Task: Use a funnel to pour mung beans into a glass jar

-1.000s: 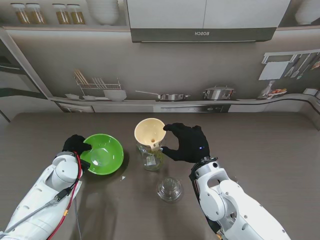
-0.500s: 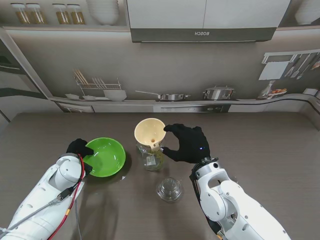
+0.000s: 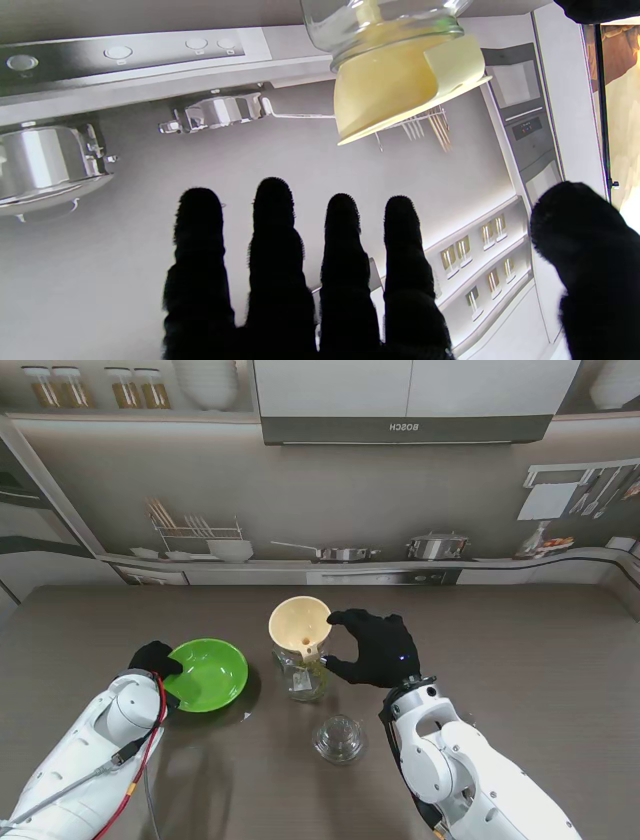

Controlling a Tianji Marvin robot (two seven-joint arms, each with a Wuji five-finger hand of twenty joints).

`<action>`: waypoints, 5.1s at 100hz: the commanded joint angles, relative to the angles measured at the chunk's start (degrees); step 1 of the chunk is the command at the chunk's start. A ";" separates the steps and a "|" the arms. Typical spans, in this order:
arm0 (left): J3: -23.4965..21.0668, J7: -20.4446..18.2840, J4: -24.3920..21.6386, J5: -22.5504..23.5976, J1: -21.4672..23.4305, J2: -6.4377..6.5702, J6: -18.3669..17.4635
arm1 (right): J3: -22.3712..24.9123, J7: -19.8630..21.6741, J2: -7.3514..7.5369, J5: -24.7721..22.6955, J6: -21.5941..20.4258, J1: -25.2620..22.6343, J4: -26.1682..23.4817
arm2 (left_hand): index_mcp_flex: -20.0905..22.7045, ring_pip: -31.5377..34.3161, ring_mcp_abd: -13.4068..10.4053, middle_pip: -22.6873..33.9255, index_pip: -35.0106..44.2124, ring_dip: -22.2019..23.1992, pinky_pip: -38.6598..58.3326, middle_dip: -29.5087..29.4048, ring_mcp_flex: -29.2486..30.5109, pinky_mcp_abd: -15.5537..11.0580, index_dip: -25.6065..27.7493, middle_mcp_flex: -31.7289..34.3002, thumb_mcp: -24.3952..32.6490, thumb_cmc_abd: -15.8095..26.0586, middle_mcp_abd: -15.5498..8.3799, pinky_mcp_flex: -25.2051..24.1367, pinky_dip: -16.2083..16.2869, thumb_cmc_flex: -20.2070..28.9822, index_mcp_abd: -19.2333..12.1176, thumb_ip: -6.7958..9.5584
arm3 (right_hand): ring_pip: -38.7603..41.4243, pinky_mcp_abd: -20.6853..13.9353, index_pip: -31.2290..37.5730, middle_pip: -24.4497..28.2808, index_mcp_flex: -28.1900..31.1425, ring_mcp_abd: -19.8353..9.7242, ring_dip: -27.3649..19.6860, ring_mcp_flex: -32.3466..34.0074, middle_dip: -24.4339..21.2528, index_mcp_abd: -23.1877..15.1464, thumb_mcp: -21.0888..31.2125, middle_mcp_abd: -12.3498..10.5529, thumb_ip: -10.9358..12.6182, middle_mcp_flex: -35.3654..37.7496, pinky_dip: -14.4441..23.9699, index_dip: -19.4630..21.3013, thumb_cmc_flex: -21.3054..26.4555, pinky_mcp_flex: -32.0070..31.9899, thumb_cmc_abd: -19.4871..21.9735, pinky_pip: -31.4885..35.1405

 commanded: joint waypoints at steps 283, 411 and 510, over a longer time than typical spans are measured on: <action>-3.37 8.29 -25.11 -0.40 19.30 -0.16 -38.37 | -4.18 10.22 -0.03 2.03 4.76 10.42 1.89 | -10.70 -41.12 -5.86 -13.13 -25.68 -26.55 -65.01 -44.60 -31.58 -10.38 -13.06 -26.45 -8.77 5.07 -7.59 -19.85 -14.66 -20.24 -9.18 6.18 | 1.11 0.07 0.36 0.09 -0.62 1.18 0.58 2.40 -0.41 0.75 0.53 1.30 1.61 0.35 -0.05 -0.78 -2.53 1.15 2.22 1.33; -4.67 6.72 -27.11 1.28 21.40 0.48 -39.27 | -27.95 23.51 -5.79 18.78 7.40 41.56 30.51 | -10.37 -41.16 -5.56 -12.88 -25.59 -26.58 -65.56 -44.43 -31.10 -10.54 -12.85 -25.27 -10.64 6.57 -7.17 -20.42 -15.28 -19.90 -9.27 6.51 | 16.85 -2.31 13.79 15.18 2.55 -1.59 11.58 18.65 12.64 6.41 5.21 -0.66 1.23 11.71 6.65 3.09 1.31 13.32 -4.35 16.24; -5.27 7.22 -28.44 0.76 22.24 0.28 -37.64 | -27.02 17.75 -8.10 21.54 0.88 42.11 33.53 | -9.44 -40.86 -5.08 -12.84 -25.35 -26.35 -65.47 -44.19 -30.21 -10.15 -12.63 -24.30 -11.80 8.82 -6.45 -20.10 -15.42 -19.10 -8.71 6.70 | 71.44 -12.64 41.78 30.28 21.86 -14.84 32.06 35.19 35.66 -1.01 29.41 -5.89 -14.94 45.70 10.90 -2.82 23.41 37.63 -15.69 40.76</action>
